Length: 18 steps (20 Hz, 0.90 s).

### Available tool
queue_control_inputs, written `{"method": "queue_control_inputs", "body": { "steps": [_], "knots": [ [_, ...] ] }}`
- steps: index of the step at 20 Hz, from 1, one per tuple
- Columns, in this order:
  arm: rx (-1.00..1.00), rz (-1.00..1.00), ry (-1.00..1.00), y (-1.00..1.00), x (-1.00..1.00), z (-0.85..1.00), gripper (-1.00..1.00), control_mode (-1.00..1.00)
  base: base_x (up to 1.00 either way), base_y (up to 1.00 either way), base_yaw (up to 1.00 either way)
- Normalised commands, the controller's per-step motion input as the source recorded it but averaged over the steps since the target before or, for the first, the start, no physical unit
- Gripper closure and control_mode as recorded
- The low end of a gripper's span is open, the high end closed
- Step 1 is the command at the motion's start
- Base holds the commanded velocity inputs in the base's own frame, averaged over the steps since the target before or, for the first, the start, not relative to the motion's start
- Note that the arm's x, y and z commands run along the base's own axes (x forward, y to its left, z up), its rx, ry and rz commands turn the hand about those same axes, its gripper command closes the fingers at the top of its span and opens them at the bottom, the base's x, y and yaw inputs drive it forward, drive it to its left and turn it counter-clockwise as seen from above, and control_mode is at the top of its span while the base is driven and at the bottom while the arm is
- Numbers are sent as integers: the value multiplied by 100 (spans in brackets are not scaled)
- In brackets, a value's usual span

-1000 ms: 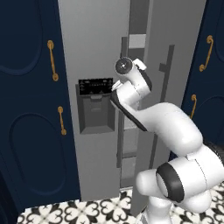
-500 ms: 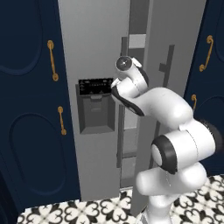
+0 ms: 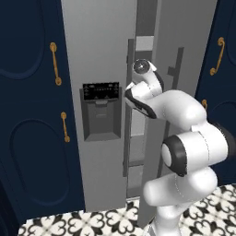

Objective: Take the strawberry from the fridge and place it on top of the pancake, located on the dining counter.

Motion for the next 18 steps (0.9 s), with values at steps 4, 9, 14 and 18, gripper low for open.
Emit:
{"method": "queue_control_inputs", "body": {
  "steps": [4,9,14,18],
  "knots": [
    [0,0,0,-50,-22,0,-100,-100,0,0,0],
    [0,0,0,-50,-57,0,-100,-100,0,0,0],
    [0,-1,0,-74,-55,0,-100,-100,0,0,0],
    [0,-3,0,-87,-55,0,-100,-100,0,0,0]
  ]
}}
